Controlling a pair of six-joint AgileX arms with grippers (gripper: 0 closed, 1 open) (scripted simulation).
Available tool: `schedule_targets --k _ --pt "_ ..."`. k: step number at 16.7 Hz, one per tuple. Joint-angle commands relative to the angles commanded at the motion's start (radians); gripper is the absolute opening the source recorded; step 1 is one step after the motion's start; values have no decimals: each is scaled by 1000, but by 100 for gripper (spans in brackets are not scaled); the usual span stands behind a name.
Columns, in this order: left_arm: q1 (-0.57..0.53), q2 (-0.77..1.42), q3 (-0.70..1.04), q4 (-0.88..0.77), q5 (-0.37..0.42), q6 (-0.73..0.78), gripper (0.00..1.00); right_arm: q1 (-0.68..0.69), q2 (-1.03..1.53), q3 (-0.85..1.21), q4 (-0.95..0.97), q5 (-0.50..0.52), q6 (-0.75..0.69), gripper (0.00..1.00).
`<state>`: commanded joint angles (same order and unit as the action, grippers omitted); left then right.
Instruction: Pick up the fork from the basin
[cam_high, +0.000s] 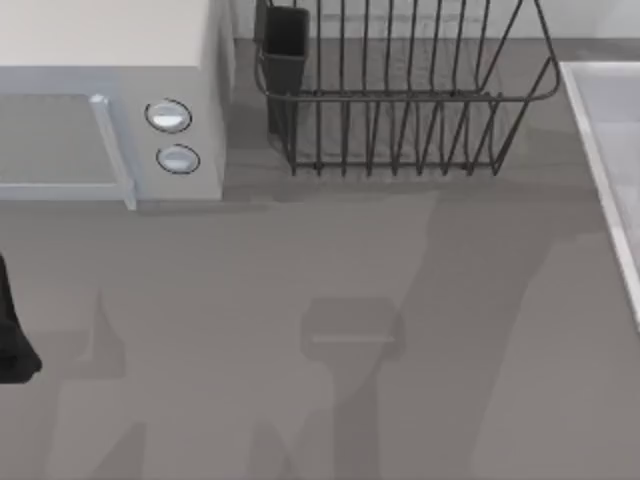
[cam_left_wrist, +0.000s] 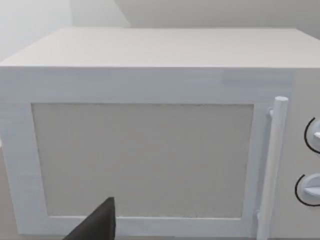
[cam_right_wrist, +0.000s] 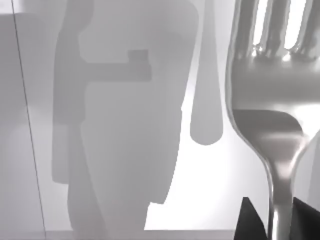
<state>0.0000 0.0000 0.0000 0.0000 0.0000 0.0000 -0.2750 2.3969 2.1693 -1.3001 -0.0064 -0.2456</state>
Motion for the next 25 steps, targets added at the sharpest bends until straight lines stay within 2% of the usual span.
schedule_targets --k 3,5,12,15,22,25 --pt "0 0 0 0 0 0 100 36 -26 -23 -8 0 37 0" --pt "0 0 0 0 0 0 100 112 -79 -68 -22 1 112 0" --pt "0 0 0 0 0 0 100 570 -367 -317 -86 6 556 0" --pt "0 0 0 0 0 0 100 691 -464 -402 -104 7 677 0" --pt "0 0 0 0 0 0 100 716 -486 -425 -103 5 705 0" --pt "0 0 0 0 0 0 100 717 -476 -492 -34 5 706 0"
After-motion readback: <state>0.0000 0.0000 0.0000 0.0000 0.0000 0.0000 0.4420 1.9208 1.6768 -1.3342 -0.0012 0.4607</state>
